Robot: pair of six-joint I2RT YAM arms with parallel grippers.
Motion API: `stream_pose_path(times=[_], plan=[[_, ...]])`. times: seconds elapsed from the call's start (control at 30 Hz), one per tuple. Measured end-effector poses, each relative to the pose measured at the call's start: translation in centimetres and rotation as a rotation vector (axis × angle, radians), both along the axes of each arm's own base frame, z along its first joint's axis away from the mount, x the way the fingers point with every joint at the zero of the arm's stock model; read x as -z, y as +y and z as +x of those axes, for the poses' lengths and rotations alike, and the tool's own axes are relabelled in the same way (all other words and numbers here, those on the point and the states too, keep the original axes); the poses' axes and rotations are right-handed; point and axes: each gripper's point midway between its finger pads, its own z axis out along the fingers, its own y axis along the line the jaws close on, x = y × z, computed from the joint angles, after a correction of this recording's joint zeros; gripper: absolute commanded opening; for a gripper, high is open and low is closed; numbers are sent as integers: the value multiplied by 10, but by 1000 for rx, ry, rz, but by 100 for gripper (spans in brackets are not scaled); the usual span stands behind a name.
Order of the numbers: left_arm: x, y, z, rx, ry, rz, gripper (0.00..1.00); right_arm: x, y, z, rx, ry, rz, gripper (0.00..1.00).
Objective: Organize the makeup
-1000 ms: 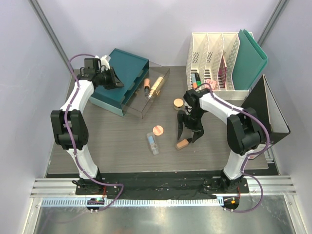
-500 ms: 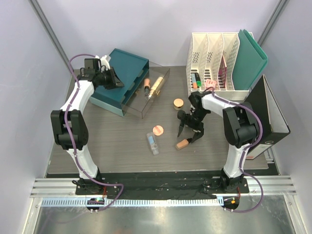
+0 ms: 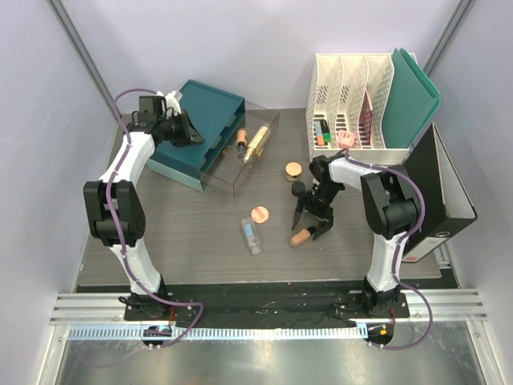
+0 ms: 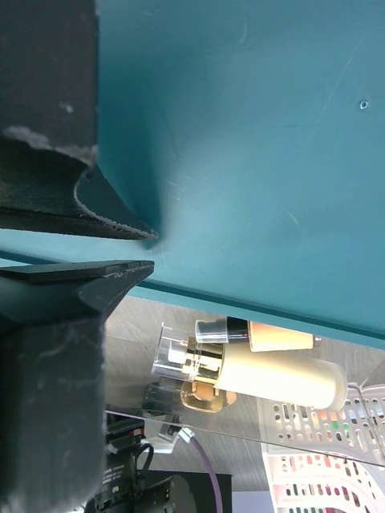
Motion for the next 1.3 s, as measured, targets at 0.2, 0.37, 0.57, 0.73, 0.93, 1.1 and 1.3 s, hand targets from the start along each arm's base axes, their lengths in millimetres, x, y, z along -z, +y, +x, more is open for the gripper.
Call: stream_pose_path(times=[0.2, 0.37, 0.57, 0.73, 0.93, 1.1, 1.3], plan=[[0, 0, 0, 0, 6, 1, 19, 7, 6, 21, -10, -16, -11, 61], [0, 0, 0, 0, 9, 1, 19, 6, 20, 50, -39, -99, -6, 31], [0, 1, 0, -3, 10, 5, 19, 6, 26, 55, -74, -126, -8, 35], [0, 1, 0, -5, 13, 7, 20, 7, 20, 50, -114, -122, -25, 50], [0, 1, 0, -4, 13, 7, 20, -7, 15, 51, -184, -174, -35, 54], [0, 1, 0, -4, 13, 7, 20, -29, 19, 46, -296, -255, -41, 54], [0, 0, 0, -2, 15, 3, 20, -28, 29, 2, -461, -223, -76, 54]])
